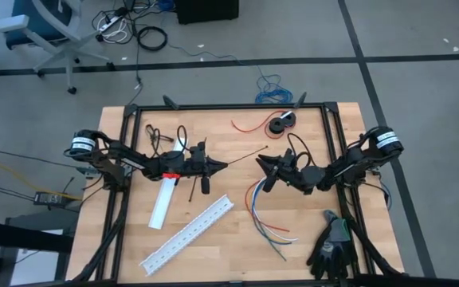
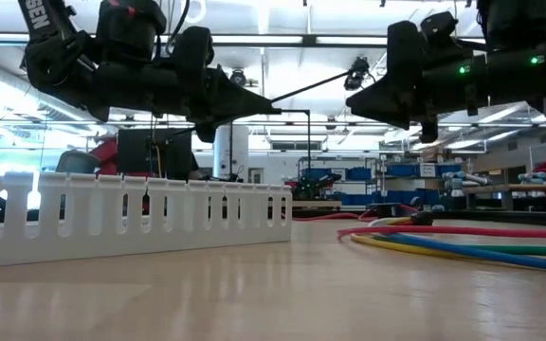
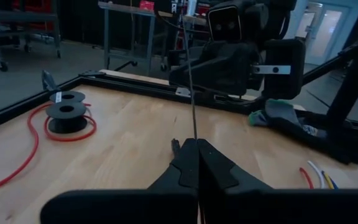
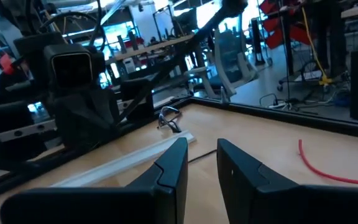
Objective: Ziptie cables
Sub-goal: Wrap the right black zip tie
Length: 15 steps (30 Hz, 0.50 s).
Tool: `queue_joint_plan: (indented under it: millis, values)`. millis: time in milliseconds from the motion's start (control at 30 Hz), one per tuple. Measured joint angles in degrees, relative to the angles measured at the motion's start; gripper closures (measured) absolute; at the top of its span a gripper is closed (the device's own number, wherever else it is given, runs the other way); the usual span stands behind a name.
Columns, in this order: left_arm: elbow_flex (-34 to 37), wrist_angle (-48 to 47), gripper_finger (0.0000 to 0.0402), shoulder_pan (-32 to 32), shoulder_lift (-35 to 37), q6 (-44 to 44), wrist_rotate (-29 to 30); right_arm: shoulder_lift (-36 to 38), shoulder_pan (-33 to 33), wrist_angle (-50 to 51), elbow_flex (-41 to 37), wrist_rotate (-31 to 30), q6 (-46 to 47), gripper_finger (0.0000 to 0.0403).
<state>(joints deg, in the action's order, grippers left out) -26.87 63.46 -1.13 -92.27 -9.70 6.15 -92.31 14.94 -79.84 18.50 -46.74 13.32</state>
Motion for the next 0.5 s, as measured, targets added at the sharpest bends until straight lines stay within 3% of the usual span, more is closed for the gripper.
queue_joint_plan:
  millis: [233,500]
  values:
    - [0.00,-1.21,0.0402,0.03,-0.02,0.27,0.47,0.00,-0.06,-0.26,0.00,0.00,-0.02,0.0328]
    - [0.00,-5.29,0.0401,1.64,-0.02,5.19,7.85,0.00,-0.06,-0.60,0.00,0.00,0.00,0.0328]
